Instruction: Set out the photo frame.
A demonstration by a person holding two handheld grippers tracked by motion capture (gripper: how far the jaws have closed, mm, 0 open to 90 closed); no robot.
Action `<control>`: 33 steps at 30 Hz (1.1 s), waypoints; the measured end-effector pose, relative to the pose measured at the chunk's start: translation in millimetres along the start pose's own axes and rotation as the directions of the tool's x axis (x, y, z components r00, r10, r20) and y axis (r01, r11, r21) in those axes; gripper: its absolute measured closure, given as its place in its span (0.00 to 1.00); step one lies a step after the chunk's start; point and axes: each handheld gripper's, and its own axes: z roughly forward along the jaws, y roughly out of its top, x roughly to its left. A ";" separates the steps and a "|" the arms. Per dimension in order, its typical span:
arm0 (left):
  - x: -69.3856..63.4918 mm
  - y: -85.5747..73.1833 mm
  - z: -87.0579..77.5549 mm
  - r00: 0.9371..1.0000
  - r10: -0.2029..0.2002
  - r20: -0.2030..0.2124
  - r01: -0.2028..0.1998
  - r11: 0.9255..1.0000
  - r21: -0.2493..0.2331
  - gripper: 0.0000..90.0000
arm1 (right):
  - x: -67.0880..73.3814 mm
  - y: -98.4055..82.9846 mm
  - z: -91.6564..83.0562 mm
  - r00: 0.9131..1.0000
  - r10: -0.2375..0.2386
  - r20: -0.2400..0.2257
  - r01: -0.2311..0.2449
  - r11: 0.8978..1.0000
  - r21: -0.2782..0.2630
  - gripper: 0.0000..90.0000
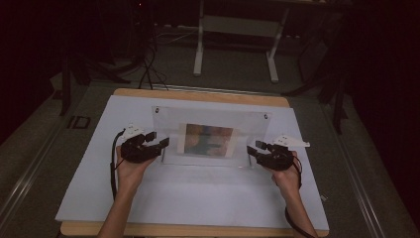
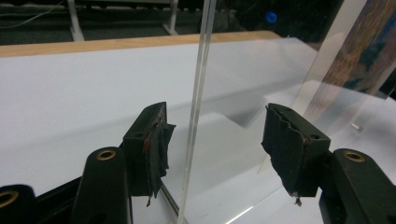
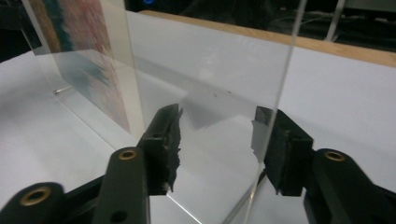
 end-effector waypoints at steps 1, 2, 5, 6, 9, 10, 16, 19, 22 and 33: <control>0.3 0.7 -0.7 1.000 0.009 0.001 -0.009 1.000 0.010 0.46 | -1.1 -0.4 -0.1 1.000 0.005 -0.003 -0.004 1.000 0.009 0.54; 0.7 1.3 -1.7 1.000 0.013 0.004 -0.013 1.000 0.013 0.46 | -2.3 -0.8 -0.2 1.000 0.009 -0.006 -0.009 1.000 0.017 0.54; 2.6 2.9 -5.1 1.000 0.016 0.016 -0.016 1.000 0.015 0.46 | -4.3 -1.2 -0.8 1.000 0.005 -0.005 -0.005 0.999 0.031 0.54; 3.5 3.2 -6.2 1.000 0.020 0.015 -0.021 1.000 0.017 0.46 | -4.3 -0.9 -1.5 1.000 0.006 -0.006 -0.006 0.999 0.033 0.54; 7.7 3.1 -10.8 0.999 0.016 0.029 -0.016 1.000 0.006 0.47 | -5.3 1.1 -4.8 1.000 -0.003 -0.011 0.003 0.999 0.039 0.54; 9.6 3.2 -13.7 0.999 0.016 0.038 -0.016 1.000 -0.005 0.49 | -5.8 1.9 -6.5 1.000 -0.001 -0.014 0.002 0.999 0.043 0.54; 17.8 5.3 -24.8 0.999 0.028 0.039 -0.028 1.000 -0.002 0.55 | -13.9 5.0 -19.9 1.000 0.004 -0.027 -0.002 0.999 0.047 0.56; 22.3 5.0 -27.8 0.999 0.014 0.034 -0.014 1.000 0.000 0.55 | -16.7 6.0 -23.8 1.000 0.000 -0.021 0.002 0.998 0.062 0.56; 25.8 4.3 -29.6 1.000 0.007 0.028 -0.007 1.000 0.003 0.55 | -19.1 7.4 -27.9 1.000 -0.005 -0.017 0.006 0.998 0.066 0.57; 37.2 -4.4 -25.3 0.998 -0.004 -0.057 0.007 0.999 0.044 0.55 | -29.7 3.4 -33.8 1.000 -0.015 0.018 0.013 0.993 0.118 0.59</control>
